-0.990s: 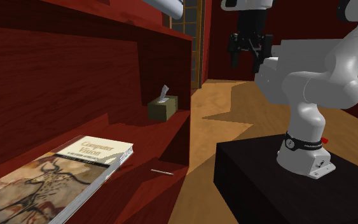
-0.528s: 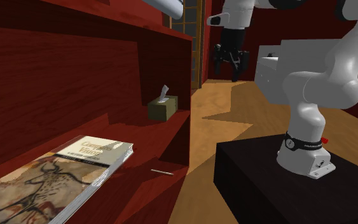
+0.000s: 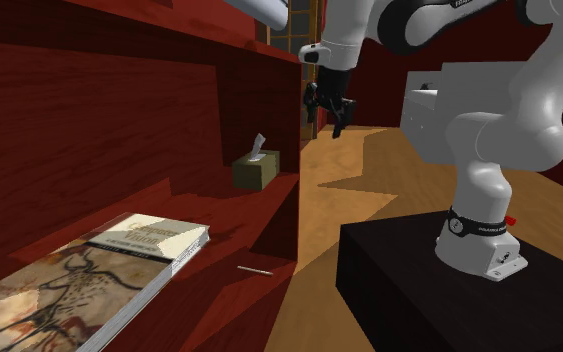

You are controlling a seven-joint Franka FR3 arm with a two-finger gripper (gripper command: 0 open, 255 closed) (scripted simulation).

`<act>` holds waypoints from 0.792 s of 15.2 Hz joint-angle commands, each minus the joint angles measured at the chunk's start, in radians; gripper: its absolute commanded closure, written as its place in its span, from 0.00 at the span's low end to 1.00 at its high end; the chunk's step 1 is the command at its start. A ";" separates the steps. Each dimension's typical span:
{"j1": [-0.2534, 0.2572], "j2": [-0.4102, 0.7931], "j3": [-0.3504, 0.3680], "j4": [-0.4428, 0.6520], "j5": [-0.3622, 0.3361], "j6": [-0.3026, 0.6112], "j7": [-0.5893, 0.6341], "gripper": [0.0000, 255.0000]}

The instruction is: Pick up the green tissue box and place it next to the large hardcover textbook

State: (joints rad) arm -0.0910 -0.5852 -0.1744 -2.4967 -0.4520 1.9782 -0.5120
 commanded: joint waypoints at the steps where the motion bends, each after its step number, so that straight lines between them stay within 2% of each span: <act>1: -0.016 0.056 -0.037 0.009 -0.052 0.074 -0.047 0.00; 7: -0.045 0.228 -0.118 0.083 -0.165 0.253 -0.161 0.00; 12: -0.036 0.388 -0.201 0.184 -0.232 0.391 -0.249 0.00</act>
State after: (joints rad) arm -0.1152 -0.4414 -0.3401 -2.4971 -0.6818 2.3412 -0.7497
